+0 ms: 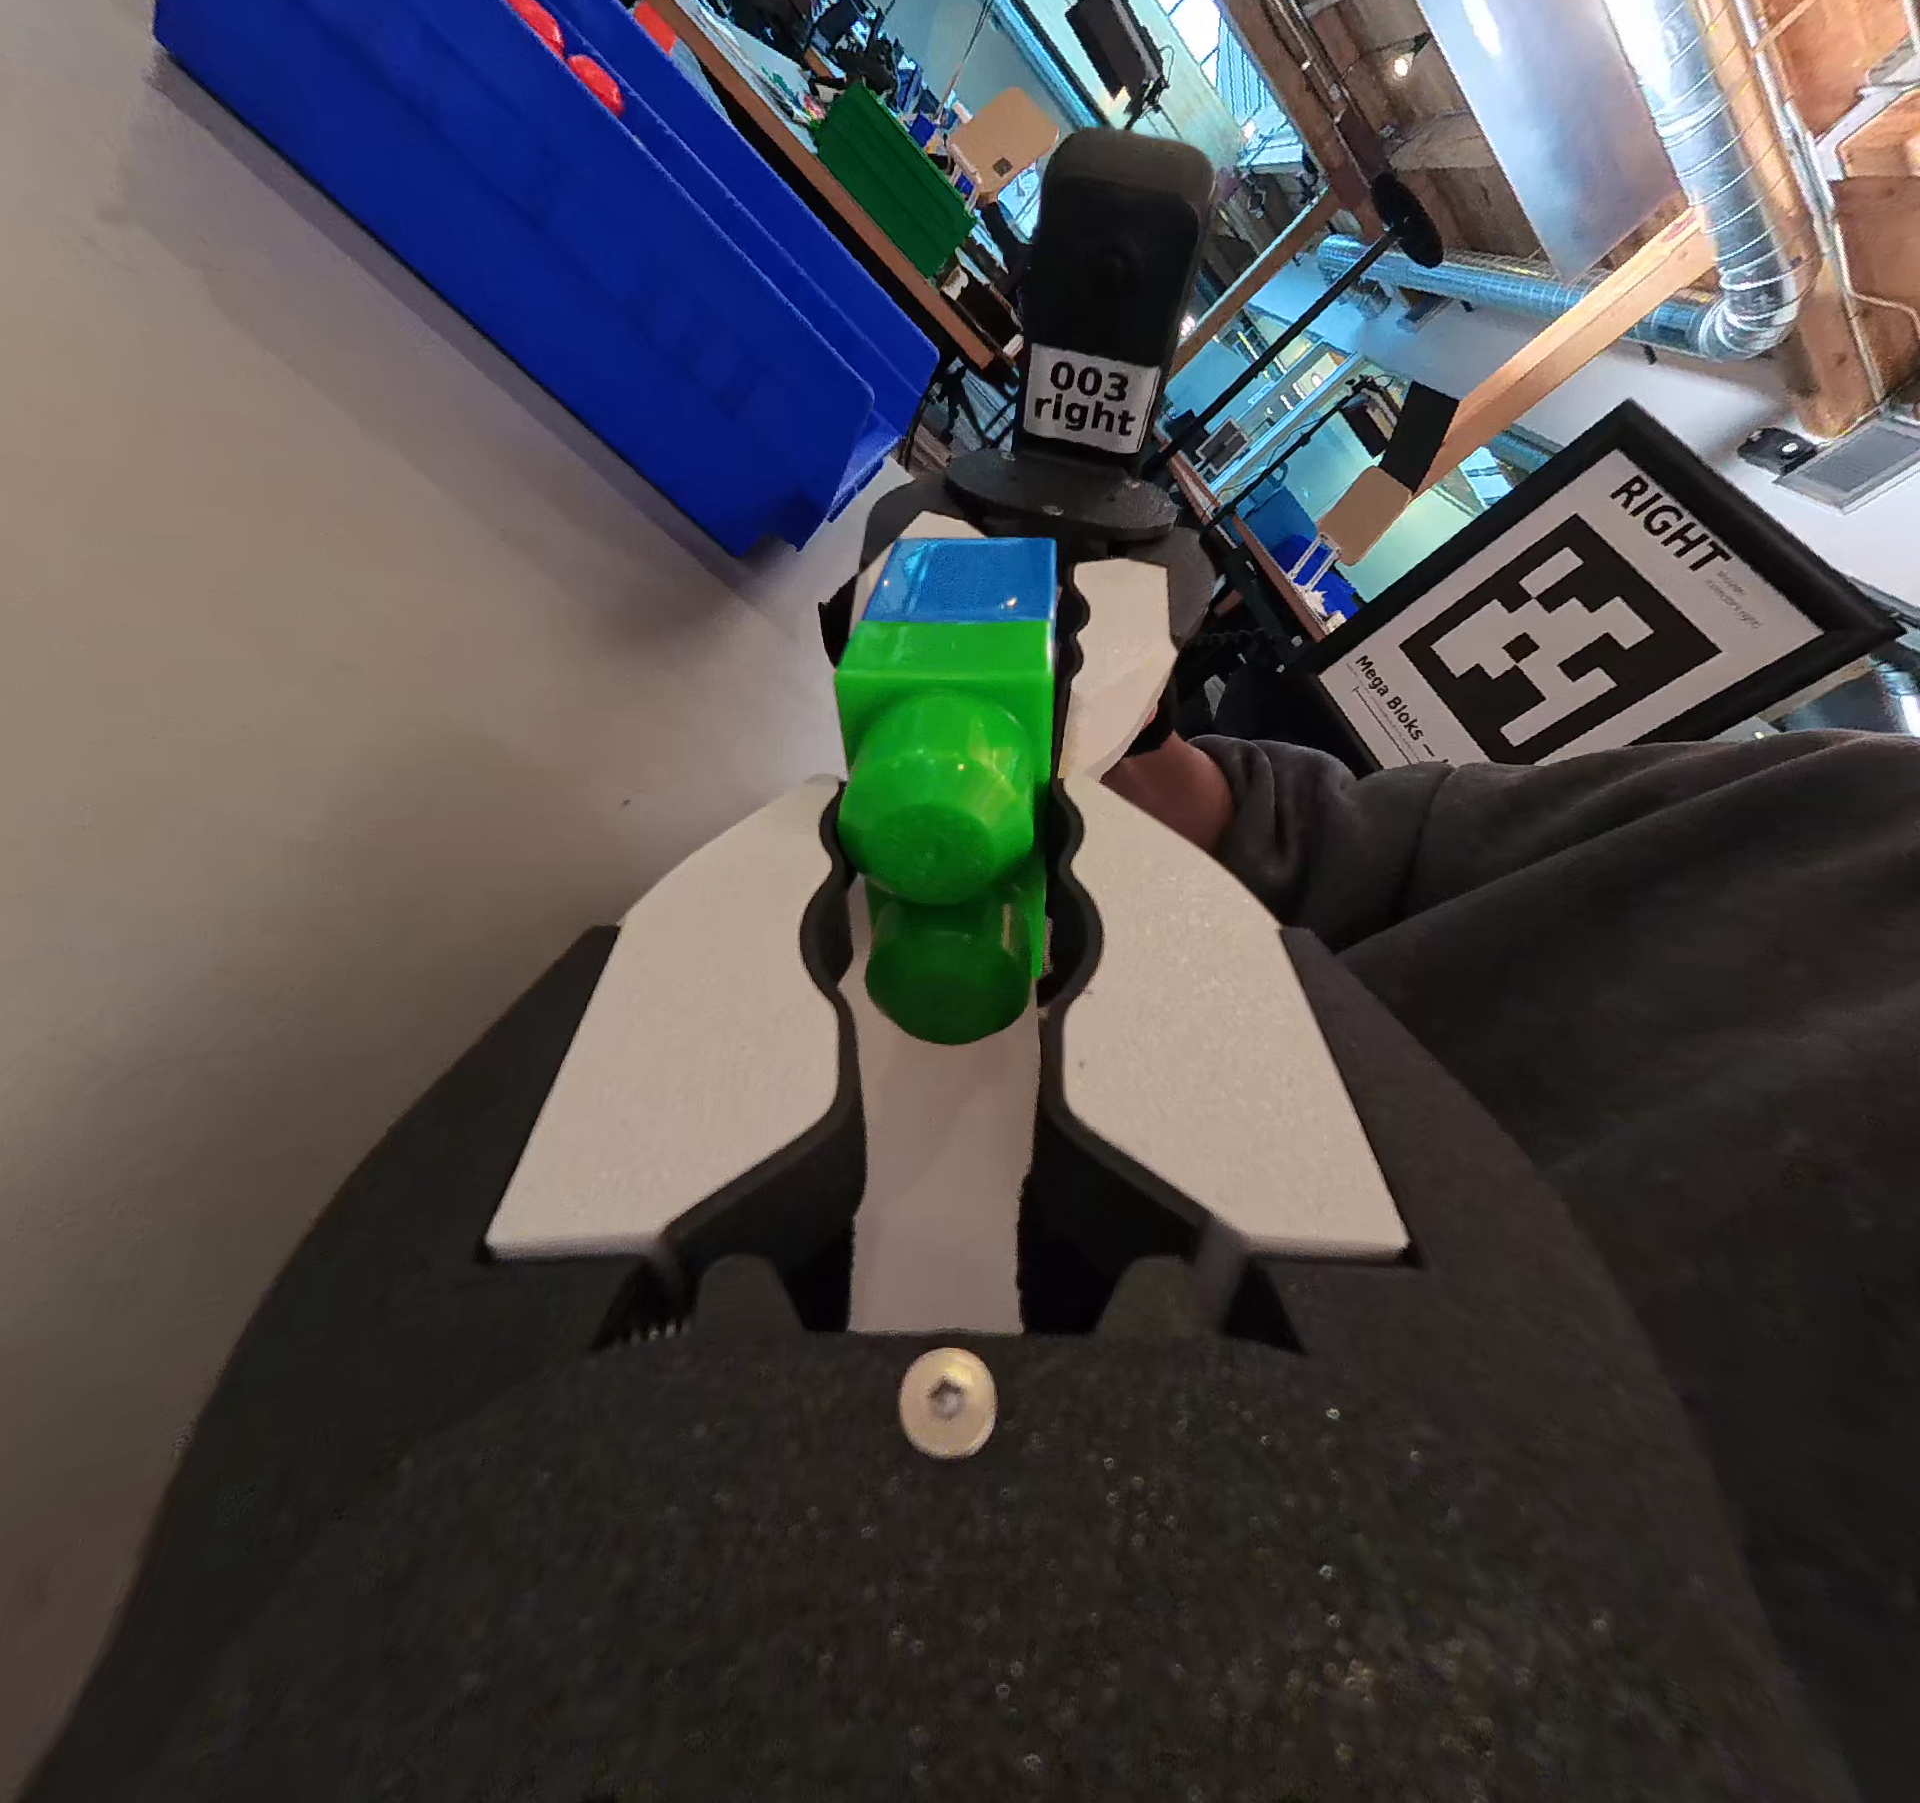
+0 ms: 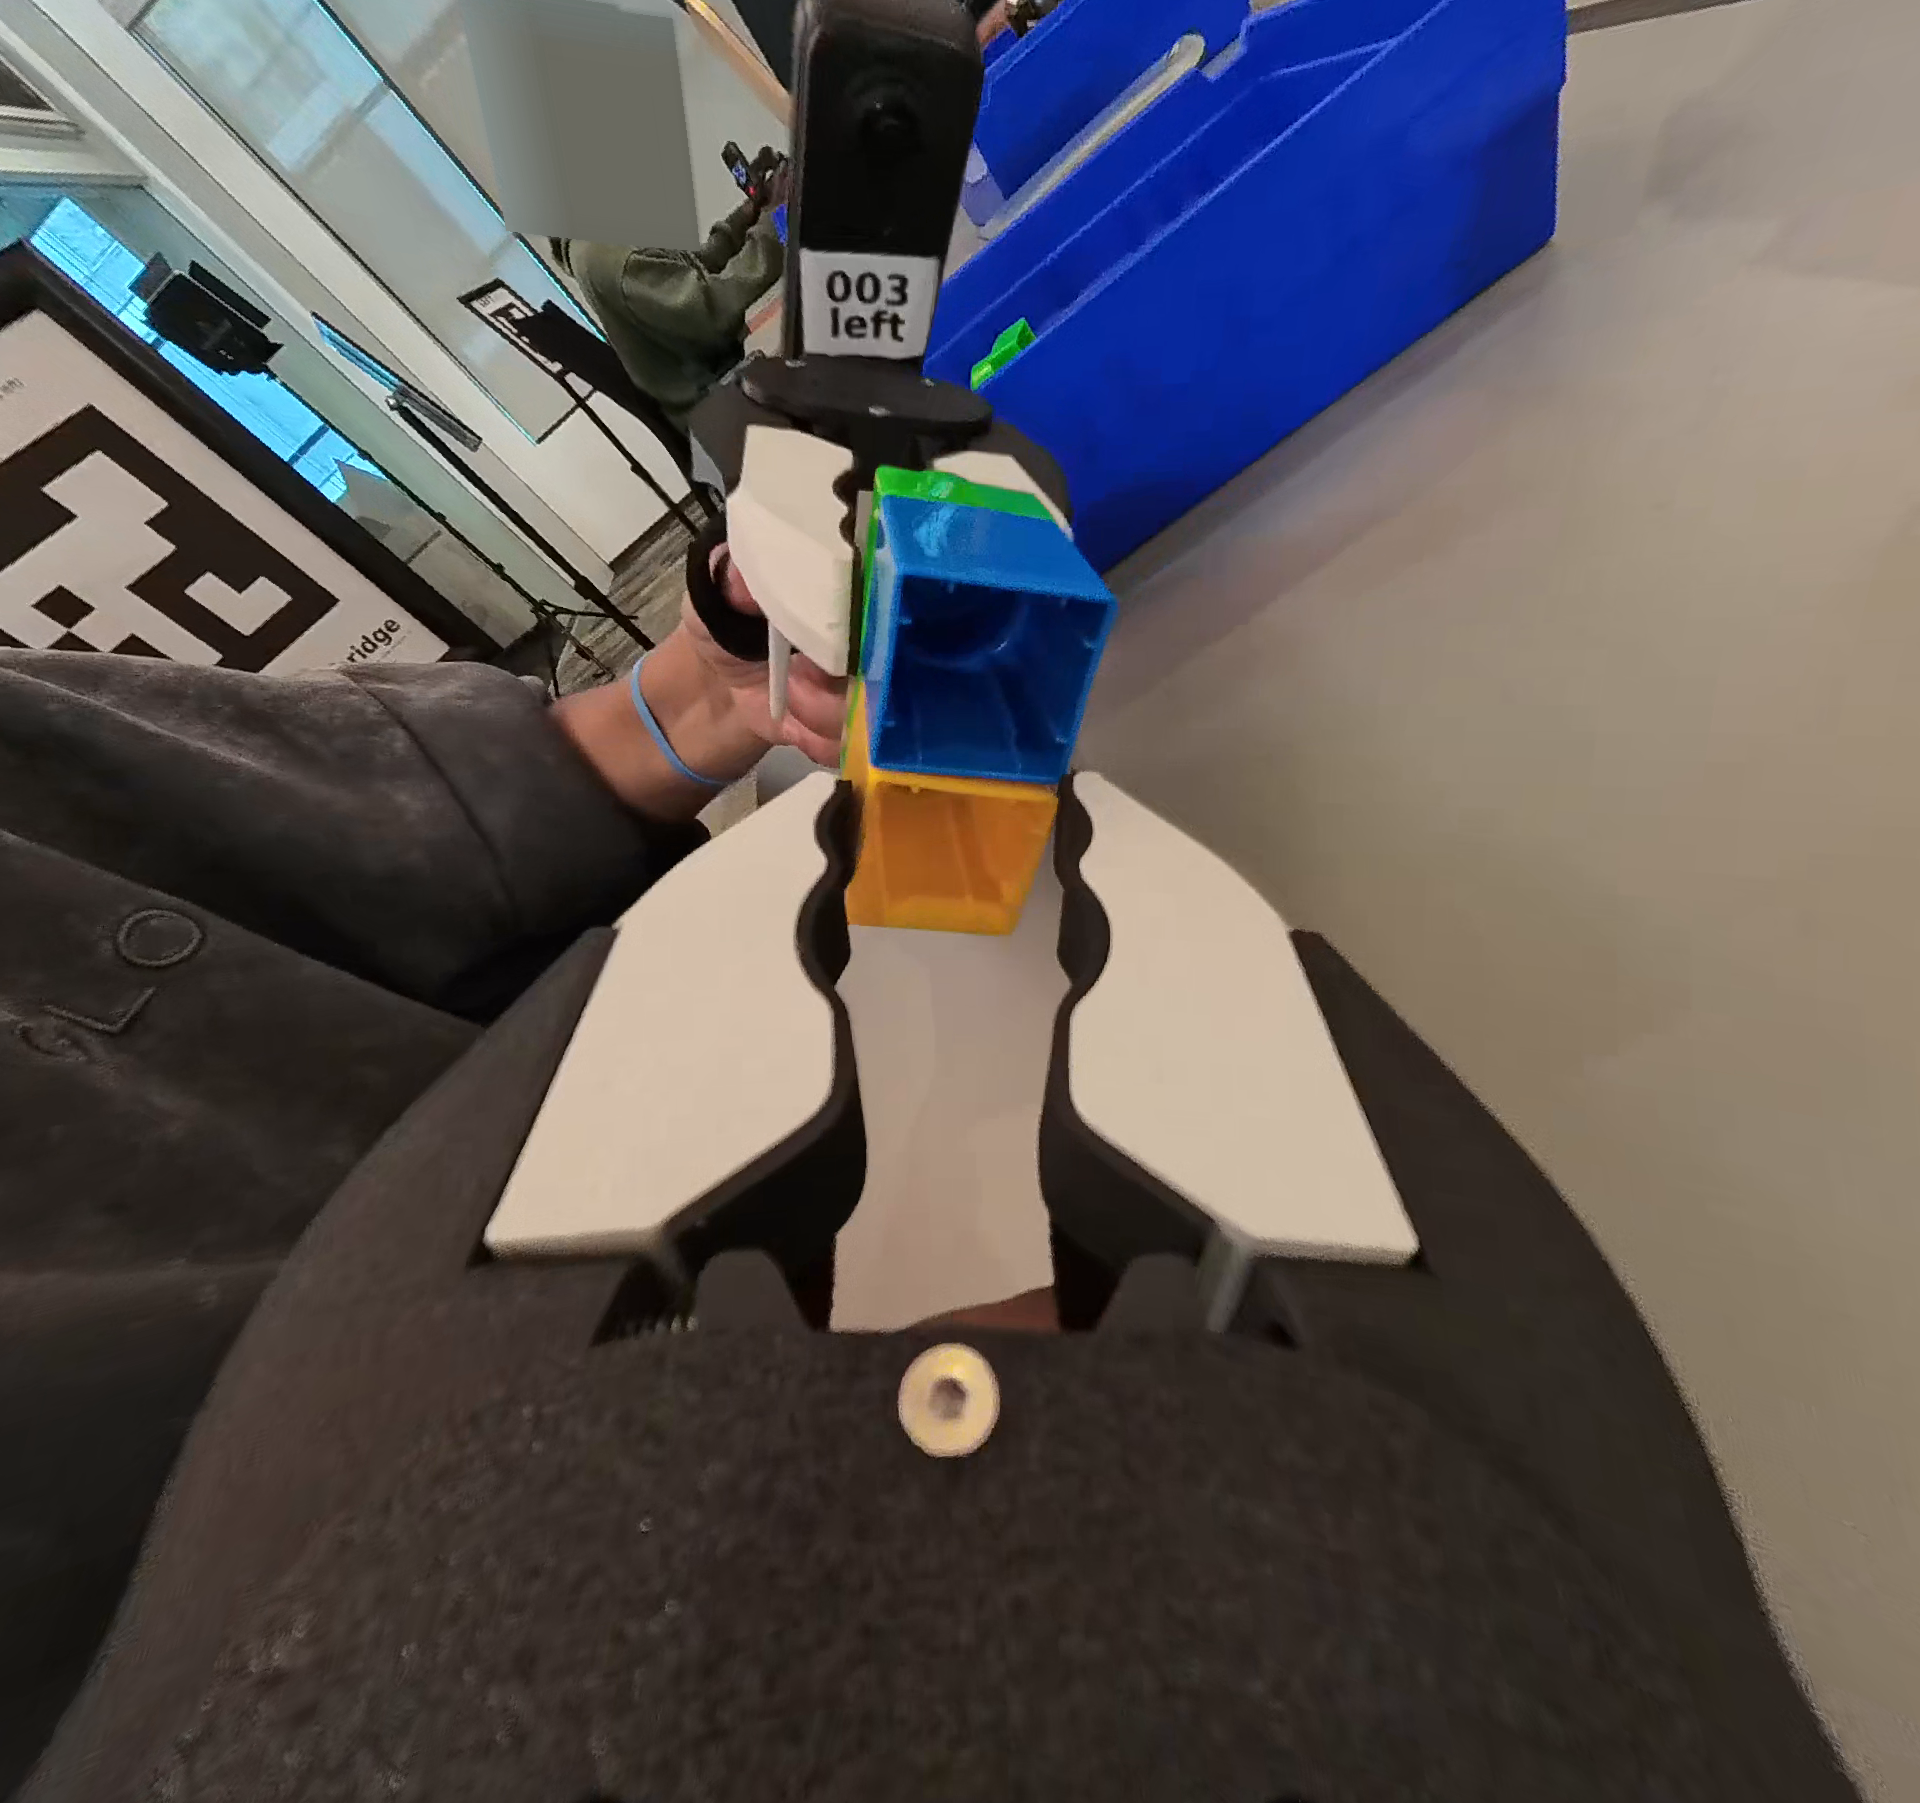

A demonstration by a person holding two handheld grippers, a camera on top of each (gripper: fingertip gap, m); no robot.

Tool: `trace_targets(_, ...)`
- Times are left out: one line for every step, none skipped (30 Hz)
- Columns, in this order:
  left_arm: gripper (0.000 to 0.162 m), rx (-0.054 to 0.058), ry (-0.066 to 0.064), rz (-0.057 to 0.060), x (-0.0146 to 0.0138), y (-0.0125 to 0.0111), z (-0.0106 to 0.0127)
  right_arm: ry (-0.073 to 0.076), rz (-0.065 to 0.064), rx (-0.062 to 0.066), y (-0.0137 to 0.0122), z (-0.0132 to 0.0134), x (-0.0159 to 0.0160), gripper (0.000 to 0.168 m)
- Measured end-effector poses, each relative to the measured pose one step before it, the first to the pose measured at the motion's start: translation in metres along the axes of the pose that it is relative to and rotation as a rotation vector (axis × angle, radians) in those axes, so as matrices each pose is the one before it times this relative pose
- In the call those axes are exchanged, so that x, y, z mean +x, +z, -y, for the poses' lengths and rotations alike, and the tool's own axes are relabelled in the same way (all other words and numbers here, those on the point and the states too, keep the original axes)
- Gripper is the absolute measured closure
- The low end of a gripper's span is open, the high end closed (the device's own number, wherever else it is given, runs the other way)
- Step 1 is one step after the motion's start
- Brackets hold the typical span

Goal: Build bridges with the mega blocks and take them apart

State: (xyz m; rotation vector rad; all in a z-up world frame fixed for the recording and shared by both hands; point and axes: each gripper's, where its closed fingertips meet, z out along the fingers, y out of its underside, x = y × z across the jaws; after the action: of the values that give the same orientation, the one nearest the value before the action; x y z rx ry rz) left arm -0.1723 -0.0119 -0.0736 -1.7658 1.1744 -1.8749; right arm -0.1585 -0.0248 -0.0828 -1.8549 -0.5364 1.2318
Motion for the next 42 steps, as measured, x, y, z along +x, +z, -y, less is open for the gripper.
trace_targets(0.128, 0.0, -0.0044, -0.0023, -0.0004, 0.00059, -0.0005, -0.0034, -0.0033, -0.0039, -0.00013, -0.00076, 0.0008, 0.132)
trace_targets(0.128, 0.0, 0.0014, 0.0038, -0.00094, 0.00049, -0.00044, 0.0039, -0.0013, 0.0004, 0.0001, -0.00073, 0.00089, 0.132)
trace_targets(0.128, 0.0001, 0.0005, 0.0027, -0.00077, 0.0002, -0.00015, 0.0033, 0.0026, -0.0011, 0.00058, -0.00088, 0.00049, 0.132)
trace_targets(0.128, -0.0017, 0.0006, 0.0044, -0.0007, -0.00002, -0.00026, 0.0054, -0.0014, -0.0031, 0.00067, -0.00084, 0.00105, 0.132)
trace_targets(0.128, -0.0001, 0.0033, 0.0052, -0.0005, 0.00002, 0.00015, 0.0007, 0.0003, -0.0005, 0.00049, -0.00048, 0.00038, 0.132)
trace_targets(0.128, 0.0028, 0.0043, 0.0022, 0.00002, 0.00001, 0.00032, -0.0004, 0.0021, 0.0001, 0.00035, -0.00034, -0.00015, 0.132)
trace_targets(0.128, -0.0001, 0.0016, 0.0045, -0.00027, 0.00011, -0.00011, 0.0027, -0.0051, -0.005, 0.00066, -0.0008, 0.001, 0.132)
trace_targets(0.128, -0.0011, -0.0015, 0.0048, -0.00068, -0.00005, 0.00001, 0.0065, 0.0013, 0.0028, 0.00047, 0.00006, 0.00046, 0.132)
trace_targets(0.128, 0.0006, -0.002, 0.0009, -0.00025, -0.00005, 0.00018, 0.0057, 0.0045, 0.0003, 0.00018, -0.00016, 0.00007, 0.132)
trace_targets(0.128, -0.0006, -0.0018, -0.0002, -0.00021, 0.00007, -0.00028, 0.0001, -0.0004, 0.0008, -0.00006, 0.00011, 0.00026, 0.132)
trace_targets(0.128, 0.0005, -0.0031, -0.0019, 0.00003, 0.00015, -0.00021, 0.0016, 0.0014, 0.0038, -0.00019, 0.00027, -0.00028, 0.132)
trace_targets(0.128, 0.0015, -0.0027, -0.0039, 0.00043, 0.00011, 0.00004, -0.0007, 0.0022, 0.0024, -0.00033, 0.00021, -0.00057, 0.132)
trace_targets(0.128, -0.0016, 0.0003, -0.0016, 0.00042, 0.00034, -0.0005, -0.0019, -0.0006, -0.0017, -0.00042, -0.0002, -0.0002, 0.132)
trace_targets(0.128, -0.006, 0.0037, 0.0037, 0.00013, 0.00024, -0.00039, 0.0029, 0.0012, -0.0032, -0.00029, -0.00022, -0.00007, 0.132)
trace_targets(0.128, -0.01, 0.0094, 0.0074, 0.00048, 0.00023, -0.00008, 0.0064, 0.008, -0.0062, -0.00012, -0.00058, -0.0006, 0.131)
trace_targets(0.128, -0.0176, 0.0142, 0.0051, 0.00159, 0.00016, -0.00036, 0.0013, 0.0135, -0.005, -0.00072, -0.00007, -0.00129, 0.132)
trace_targets(0.128, -0.0255, 0.0148, -0.0034, 0.00283, 0.00035, -0.00108, 0.0015, 0.0179, -0.0115, -0.00114, -0.00051, -0.00254, 0.129)
trace_targets(0.128, -0.0197, 0.014, -0.0028, 0.00277, 0.00027, -0.00072, 0.0013, -0.003, -0.0143, -0.00184, -0.00065, -0.00004, 0.12)
trace_targets(0.128, -0.0207, 0.0123, 0.0028, 0.00156, 0.00037, -0.00157, -0.0089, -0.0025, -0.0182, -0.00282, -0.00112, -0.00047, 0.113)
trace_targets(0.128, -0.0468, 0.01, -0.0004, 0.001, 0.00096, -0.0055, -0.0132, -0.0037, -0.022, -0.00354, -0.00154, -0.00043, 0.109)
trace_targets(0.128, -0.0629, 0.0086, -0.0033, 0.00048, 0.00138, -0.00798, -0.013, -0.0057, -0.0152, -0.00422, 0.00013, -0.00034, 0.108)
trace_targets(0.128, -0.0501, 0.0089, 0.0005, -0.00035, 0.00127, -0.00625, -0.0131, -0.0068, -0.0155, -0.00461, 0.00124, -0.00014, 0.106)
trace_targets(0.128, -0.0355, 0.0084, -0.0057, 0.00063, 0.00114, -0.00383, -0.0161, -0.002, -0.0296, -0.0043, 0.00054, -0.00092, 0.105)
trace_targets(0.128, -0.0328, 0.0087, -0.0158, 0.00216, 0.00122, -0.00294, -0.0137, 0.0038, -0.0378, -0.00308, -0.00007, -0.00171, 0.103)
trace_targets(0.128, -0.0279, 0.015, -0.0037, 0.00091, 0.00109, -0.00171, -0.014, -0.0016, -0.0456, -0.00169, -0.00097, -0.00097, 0.102)
trace_targets(0.128, -0.0277, 0.0202, 0.0089, -0.00044, 0.00108, -0.00114, -0.0215, -0.0168, -0.0478, -0.00035, -0.00163, 0.00116, 0.101)
trace_targets(0.128, -0.0338, 0.0211, 0.0077, -0.0001, 0.00112, -0.00142, -0.0204, -0.0173, -0.047, 0.00146, -0.00214, 0.00173, 0.101)
trace_targets(0.128, -0.0291, 0.0231, 0.0086, -0.00001, 0.00112, -0.00037, -0.0108, 0.0054, -0.048, 0.00286, -0.00278, -0.00103, 0.101)
trace_targets(0.128, -0.0254, 0.0232, 0.0094, -0.00006, 0.00091, 0.00023, -0.0023, 0.0153, -0.0403, 0.00391, -0.00174, -0.00218, 0.101)
trace_targets(0.128, -0.0244, 0.0202, 0.0085, -0.00015, 0.00071, 0.00052, -0.0009, 0.014, -0.0329, 0.00454, -0.00131, -0.00196, 0.102)
trace_targets(0.127, -0.0183, 0.0143, 0.0071, -0.00022, 0.00064, 0.00127, -0.0066, 0.0043, -0.0352, 0.00504, -0.00189, -0.00056, 0.103)
trace_targets(0.127, -0.0151, 0.0091, 0.0046, -0.00041, 0.00076, 0.00157, -0.0098, -0.006, -0.02, 0.00434, 0.00031, 0.0009, 0.103)
trace_targets(0.127, -0.0113, 0.0072, 0.0025, -0.00022, 0.00084, 0.00185, -0.0023, -0.0025, -0.001, 0.00345, 0.00248, 0.00043, 0.105)
trace_targets(0.127, -0.0098, 0.0066, -0.0007, 0.00004, 0.00104, 0.00158, -0.0026, 0.0112, 0.0007, 0.00297, 0.00259, -0.00144, 0.107)
trace_targets(0.127, -0.0138, 0.0088, -0.0009, 0.00042, 0.00106, 0.00056, -0.0072, 0.0, 0.0113, 0.00183, 0.00408, -0.00024, 0.109)
trace_targets(0.127, -0.0217, 0.0128, -0.0008, 0.00089, 0.00128, -0.00101, -0.0046, -0.0077, 0.0172, 0.00072, 0.00425, 0.00107, 0.113)
trace_targets(0.127, -0.0251, 0.0154, 0.0033, 0.00085, 0.00127, -0.00187, -0.0032, -0.0001, 0.0013, 0.00037, 0.00159, 0.00019, 0.118)
trace_targets(0.127, -0.0245, 0.0155, 0.0068, 0.00075, 0.00117, -0.00213, -0.0046, 0.0024, -0.0012, 0.00035, 0.00063, -0.00059, 0.118)
trace_targets(0.127, -0.0272, 0.014, 0.005, 0.00096, 0.00127, -0.00272, -0.0045, 0.0044, 0.0006, 0.00025, 0.00015, -0.0013, 0.119)
trace_targets(0.127, -0.0201, 0.0117, 0.0126, -0.00031, 0.00097, -0.00167, -0.0056, 0.013, -0.0183, 0.00097, -0.00274, -0.00264, 0.126)
trace_targets(0.127, -0.015, 0.0039, 0.0175, -0.00159, 0.00082, -0.00112, -0.0103, 0.0017, -0.013, 0.00103, -0.0021, -0.00121, 0.133)
trace_targets(0.127, -0.0146, -0.0031, 0.01, -0.00141, 0.00074, -0.00128, -0.0085, -0.0171, -0.0048, 0.00068, -0.0012, 0.00145, 0.134)
